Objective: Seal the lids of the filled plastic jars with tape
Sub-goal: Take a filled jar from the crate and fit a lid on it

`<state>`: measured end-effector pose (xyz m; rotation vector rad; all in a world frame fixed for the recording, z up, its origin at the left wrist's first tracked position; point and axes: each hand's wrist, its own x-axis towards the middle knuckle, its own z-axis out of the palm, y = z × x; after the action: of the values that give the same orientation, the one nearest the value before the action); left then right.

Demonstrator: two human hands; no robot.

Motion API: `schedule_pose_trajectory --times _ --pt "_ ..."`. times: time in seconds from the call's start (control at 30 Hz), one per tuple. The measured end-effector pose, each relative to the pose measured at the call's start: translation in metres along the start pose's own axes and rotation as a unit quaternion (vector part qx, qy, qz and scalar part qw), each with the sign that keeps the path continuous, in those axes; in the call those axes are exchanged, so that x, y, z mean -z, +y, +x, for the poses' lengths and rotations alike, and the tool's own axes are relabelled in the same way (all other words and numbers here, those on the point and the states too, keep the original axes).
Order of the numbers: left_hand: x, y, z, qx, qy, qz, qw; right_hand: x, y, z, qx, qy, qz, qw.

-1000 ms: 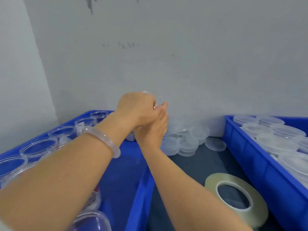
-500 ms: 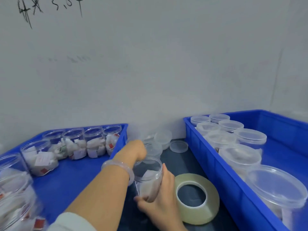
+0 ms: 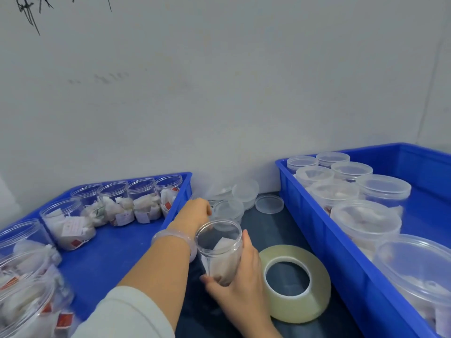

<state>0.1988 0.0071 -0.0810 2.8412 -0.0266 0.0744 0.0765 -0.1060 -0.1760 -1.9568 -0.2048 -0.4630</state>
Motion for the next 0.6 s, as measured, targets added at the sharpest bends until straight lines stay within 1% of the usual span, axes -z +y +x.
schedule_pose_trajectory --times 0.07,0.13,0.3,0.43,0.5,0.53,0.57,0.6 --pt "-0.004 0.0 0.001 -0.015 -0.065 0.068 0.995 -0.001 0.002 -0.001 -0.01 0.001 0.004 1.0" --pt "-0.008 -0.001 0.002 -0.036 -0.106 0.116 0.987 0.0 0.002 -0.001 -0.023 0.0 0.012 1.0" --pt "-0.003 -0.004 0.001 -0.014 -0.128 0.152 0.98 0.001 0.003 -0.001 -0.032 -0.006 0.02 0.999" --pt "-0.012 -0.01 -0.003 -0.031 -0.147 0.111 0.982 0.001 0.003 0.0 -0.045 -0.01 0.031 0.998" --pt "-0.011 -0.01 -0.003 0.005 -0.152 0.06 0.987 0.001 0.002 0.0 -0.043 -0.013 0.036 0.998" --pt "-0.006 -0.007 -0.002 0.031 -0.133 0.008 0.991 0.001 0.002 0.0 -0.038 -0.01 0.035 0.999" --pt "0.001 -0.001 -0.002 0.048 -0.096 -0.074 0.991 0.001 0.001 -0.001 -0.033 -0.006 0.032 0.999" --pt "0.011 0.008 -0.004 0.055 -0.052 -0.176 0.981 0.001 0.001 -0.001 -0.028 -0.004 0.029 0.999"
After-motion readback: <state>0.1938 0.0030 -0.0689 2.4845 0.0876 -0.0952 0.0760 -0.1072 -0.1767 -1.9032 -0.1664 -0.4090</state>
